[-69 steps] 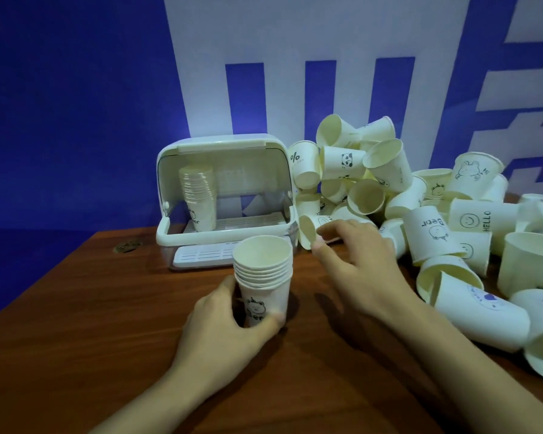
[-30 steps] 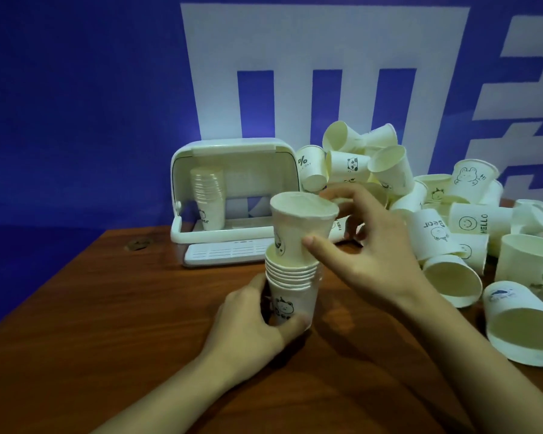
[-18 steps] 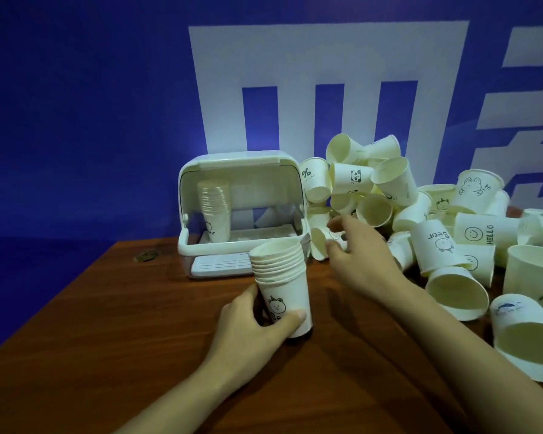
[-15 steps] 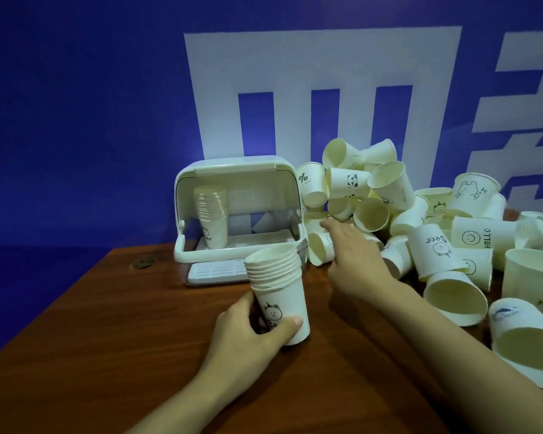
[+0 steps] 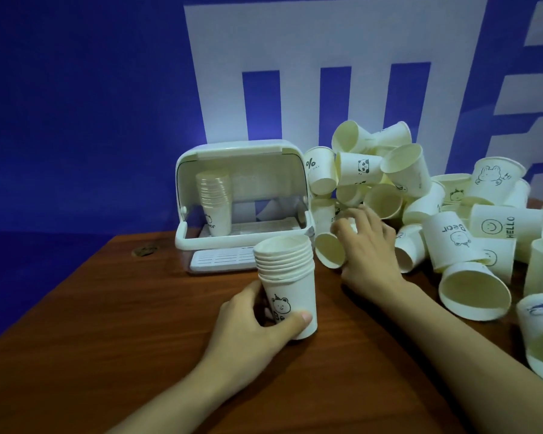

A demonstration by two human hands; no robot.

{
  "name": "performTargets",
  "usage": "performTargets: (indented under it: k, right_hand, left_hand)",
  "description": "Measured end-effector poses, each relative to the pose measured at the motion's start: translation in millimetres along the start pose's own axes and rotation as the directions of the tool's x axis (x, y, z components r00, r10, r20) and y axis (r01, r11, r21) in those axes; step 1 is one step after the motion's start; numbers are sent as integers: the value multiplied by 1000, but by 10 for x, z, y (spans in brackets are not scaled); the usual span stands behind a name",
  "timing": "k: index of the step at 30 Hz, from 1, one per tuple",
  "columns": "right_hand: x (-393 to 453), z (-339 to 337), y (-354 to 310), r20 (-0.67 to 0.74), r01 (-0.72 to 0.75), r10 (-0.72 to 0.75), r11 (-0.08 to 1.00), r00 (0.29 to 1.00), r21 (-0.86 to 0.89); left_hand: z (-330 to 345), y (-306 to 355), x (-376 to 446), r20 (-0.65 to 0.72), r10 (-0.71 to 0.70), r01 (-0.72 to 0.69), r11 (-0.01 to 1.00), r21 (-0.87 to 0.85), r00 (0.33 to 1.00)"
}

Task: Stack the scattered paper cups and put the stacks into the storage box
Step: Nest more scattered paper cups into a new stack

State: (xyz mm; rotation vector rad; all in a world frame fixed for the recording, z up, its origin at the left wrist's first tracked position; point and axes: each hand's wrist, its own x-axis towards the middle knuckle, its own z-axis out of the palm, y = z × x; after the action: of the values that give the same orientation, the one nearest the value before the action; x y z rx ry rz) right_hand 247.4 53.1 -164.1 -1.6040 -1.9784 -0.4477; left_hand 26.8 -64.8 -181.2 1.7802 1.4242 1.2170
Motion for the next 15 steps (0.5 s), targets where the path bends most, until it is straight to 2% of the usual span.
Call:
performTargets:
  k: [3,5,8,9,10,12,13,14,15]
  right_hand:
    - [-34,-23,3,-76,97,-92,994,993,52]
    - [-47,-121,-3,-191,64,-36,988,981,142]
    - [-36,-434,-75,-450,96,87,925,889,368]
    - [-35,-560,-131,-472,122,159,852,867,510]
    - [-39,-674,-206,-440,138,240,731,865,668]
    - [-66,-859,-406,-290,132,322,433,901,892]
    - [-84,-900,-493,-224,129,299,305,928,943]
    - [-105,-912,-567,-180,122,252,231,951,965]
    - [-128,-907,-626,-162,118,197,219,967,968]
  left_hand:
    - [2,21,-8,-6,5,-5,1000,17,1000]
    - [-1,30,-22,-4,-2,2,1000,23,1000]
    - [9,53,-42,-28,-4,6,998,60,1000]
    - [11,59,-42,-43,-4,8,996,85,999]
    - [9,62,-36,-60,-5,12,993,120,998]
    - [2,54,-7,-95,2,20,975,221,995]
    - [0,48,6,-107,11,17,964,264,994]
    - [1,45,12,-112,21,12,958,285,994]
    - [3,47,7,-112,27,6,958,285,993]
